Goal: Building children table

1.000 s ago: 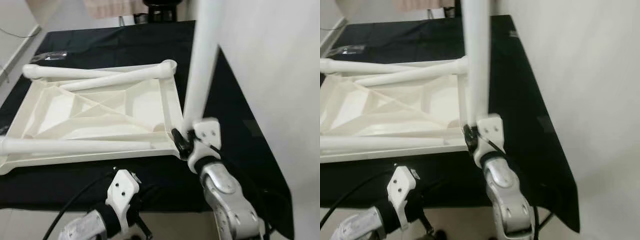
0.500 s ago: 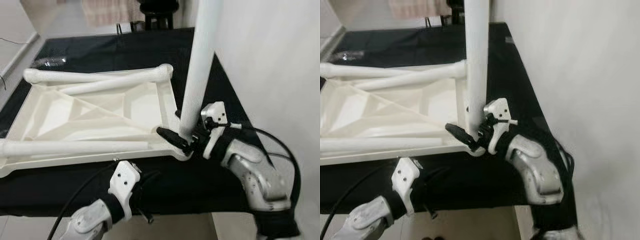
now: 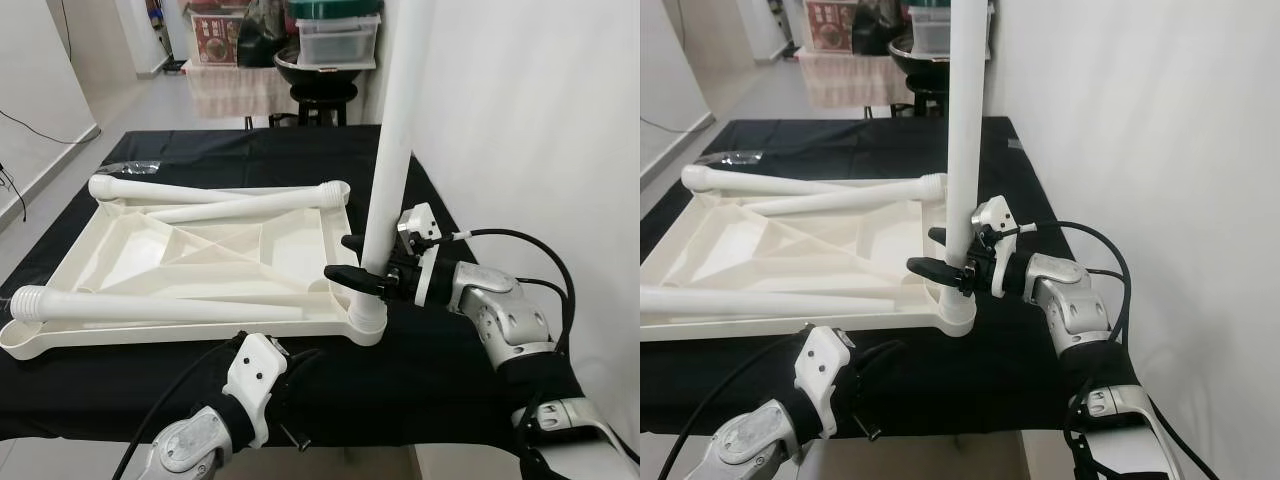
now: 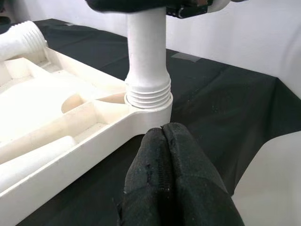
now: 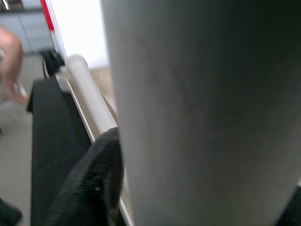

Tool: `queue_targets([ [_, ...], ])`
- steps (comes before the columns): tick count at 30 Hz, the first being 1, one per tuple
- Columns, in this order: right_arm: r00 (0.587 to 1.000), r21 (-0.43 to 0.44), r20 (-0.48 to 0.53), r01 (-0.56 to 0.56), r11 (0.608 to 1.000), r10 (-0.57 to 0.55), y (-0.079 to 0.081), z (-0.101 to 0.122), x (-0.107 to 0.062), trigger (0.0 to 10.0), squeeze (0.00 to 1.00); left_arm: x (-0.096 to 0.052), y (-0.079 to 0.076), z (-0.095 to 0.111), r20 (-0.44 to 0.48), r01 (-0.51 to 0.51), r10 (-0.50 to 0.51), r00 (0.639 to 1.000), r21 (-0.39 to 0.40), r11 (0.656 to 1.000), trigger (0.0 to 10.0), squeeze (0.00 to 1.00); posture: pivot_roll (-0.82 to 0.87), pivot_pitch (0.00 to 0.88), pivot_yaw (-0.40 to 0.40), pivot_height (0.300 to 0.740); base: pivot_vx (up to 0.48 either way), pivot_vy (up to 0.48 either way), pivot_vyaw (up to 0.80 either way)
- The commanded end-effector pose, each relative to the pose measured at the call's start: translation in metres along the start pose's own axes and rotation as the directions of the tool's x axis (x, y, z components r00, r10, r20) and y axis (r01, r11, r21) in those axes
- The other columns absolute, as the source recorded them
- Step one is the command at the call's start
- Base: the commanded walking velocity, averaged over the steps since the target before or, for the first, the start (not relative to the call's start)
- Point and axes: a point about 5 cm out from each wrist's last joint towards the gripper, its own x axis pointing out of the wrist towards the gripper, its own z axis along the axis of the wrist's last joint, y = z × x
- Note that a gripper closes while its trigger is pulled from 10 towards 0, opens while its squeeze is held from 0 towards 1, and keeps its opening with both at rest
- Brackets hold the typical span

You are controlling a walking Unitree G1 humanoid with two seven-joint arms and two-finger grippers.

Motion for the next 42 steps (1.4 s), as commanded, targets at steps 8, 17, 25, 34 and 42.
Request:
queue_targets([
  [8,0.944,-0.029,-0.261,0.201,0.979,-0.202,0.011,-0.052,-0.021,0.0,0.00,-0.015,0.012,-0.004,-0.026,-0.127,0.127,0.992,-0.002,0.992,10.0,0.00,0.06,0.016,-0.025,0.740,0.000,0.000,0.00],
  [17,0.641,0.120,-0.368,0.751,0.649,-0.673,0.078,-0.081,-0.029,0.0,0.00,-0.024,0.014,-0.005,-0.020,-0.141,0.140,0.990,-0.100,0.985,10.0,0.00,0.04,0.037,-0.008,0.740,0.000,0.000,0.00],
  [25,0.625,0.069,-0.312,0.766,0.639,-0.716,0.035,-0.069,-0.030,10.0,1.00,-0.016,0.007,-0.004,-0.016,-0.030,0.029,0.999,-0.094,0.995,10.0,0.00,0.03,0.027,-0.006,0.740,0.000,0.000,0.00],
  [34,0.852,0.136,-0.102,0.524,0.841,-0.514,0.021,-0.027,0.000,10.0,0.00,-0.004,0.005,-0.004,0.008,0.006,-0.005,1.000,-0.156,0.988,10.0,0.00,0.03,0.010,-0.015,0.740,0.000,0.000,0.00],
  [42,0.996,0.020,-0.073,0.056,0.998,-0.054,0.015,-0.012,-0.003,10.0,0.00,0.001,0.005,-0.010,-0.047,0.009,-0.016,0.999,-0.151,0.989,10.0,0.00,0.03,0.000,-0.018,0.740,0.000,0.000,0.00],
])
